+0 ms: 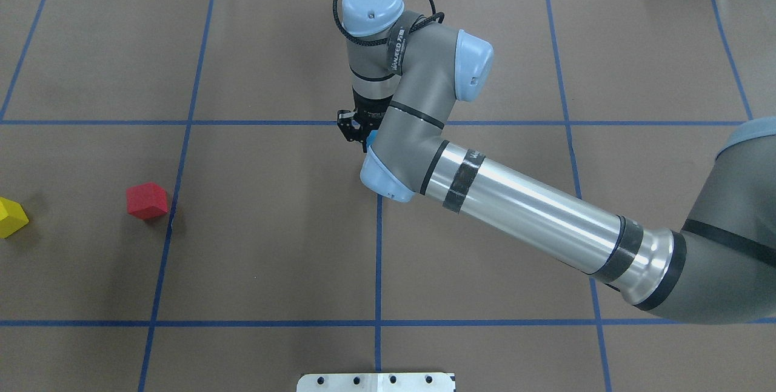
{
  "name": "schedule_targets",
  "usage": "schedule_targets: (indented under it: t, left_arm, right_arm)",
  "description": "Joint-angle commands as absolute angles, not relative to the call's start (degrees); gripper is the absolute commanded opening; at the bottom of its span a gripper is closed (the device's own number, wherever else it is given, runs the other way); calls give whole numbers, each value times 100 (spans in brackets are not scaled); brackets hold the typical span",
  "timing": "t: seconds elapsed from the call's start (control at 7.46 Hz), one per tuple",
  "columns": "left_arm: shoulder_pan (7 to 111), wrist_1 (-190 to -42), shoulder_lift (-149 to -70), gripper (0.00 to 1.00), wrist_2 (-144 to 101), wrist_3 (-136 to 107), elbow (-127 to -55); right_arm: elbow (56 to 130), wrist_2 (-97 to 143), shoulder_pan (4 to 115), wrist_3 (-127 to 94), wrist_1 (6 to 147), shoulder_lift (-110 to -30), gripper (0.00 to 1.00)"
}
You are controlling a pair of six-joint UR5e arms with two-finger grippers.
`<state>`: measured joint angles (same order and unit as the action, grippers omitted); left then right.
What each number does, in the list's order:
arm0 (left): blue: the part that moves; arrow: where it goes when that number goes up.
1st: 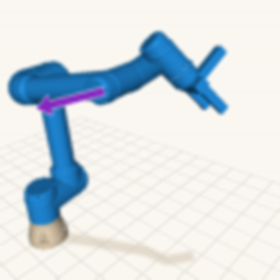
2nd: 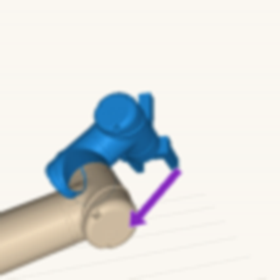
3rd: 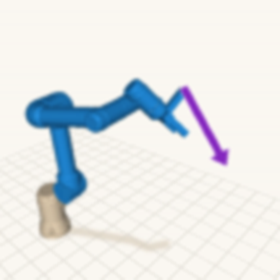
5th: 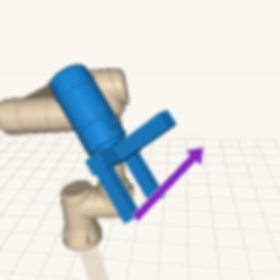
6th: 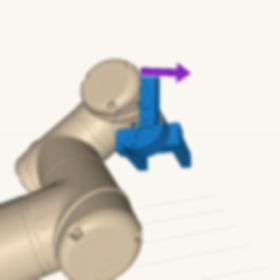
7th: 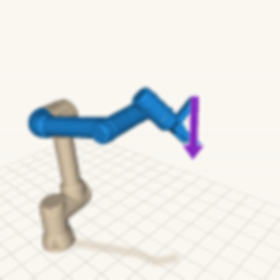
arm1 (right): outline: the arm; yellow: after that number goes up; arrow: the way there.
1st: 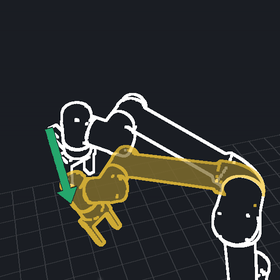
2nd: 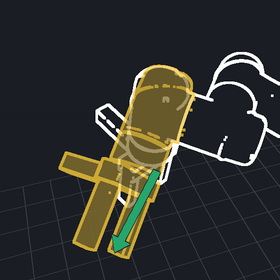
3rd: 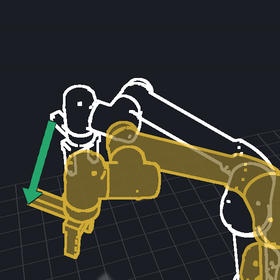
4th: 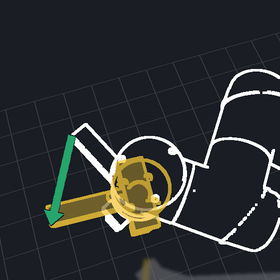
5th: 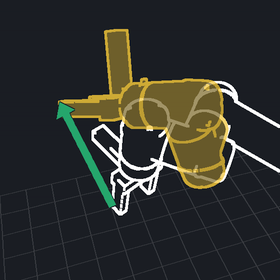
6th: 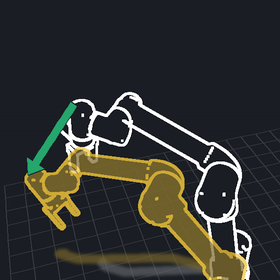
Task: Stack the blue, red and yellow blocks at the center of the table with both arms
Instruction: 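Carry the blue block with the right gripper to the table center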
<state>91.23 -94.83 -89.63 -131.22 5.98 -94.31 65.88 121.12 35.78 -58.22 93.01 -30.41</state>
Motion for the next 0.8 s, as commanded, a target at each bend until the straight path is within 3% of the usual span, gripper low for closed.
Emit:
schedule_targets:
  t: [0.0,0.27,0.4,0.54,0.67]
  left_arm:
    - [9123,-9483,-8974,100,-13122,598,-9439]
    - [9123,-9483,-8982,100,-13122,598,-9439]
    - [9123,-9483,-8991,100,-13122,589,-9431]
    - [9123,-9483,-8991,100,-13122,589,-9431]
    - [9123,-9483,-9000,100,-13122,589,-9431]
  right_arm:
    - [6548,12015,3402,-5906,8914,-3277,0]
    - [6548,12015,3401,-5941,8860,-3357,4]
    - [6557,12023,3401,-6168,8790,-3349,77]
    - [6557,12023,3401,-6518,8511,-3366,99]
    - [6557,12023,3427,-6600,8456,-3349,99]
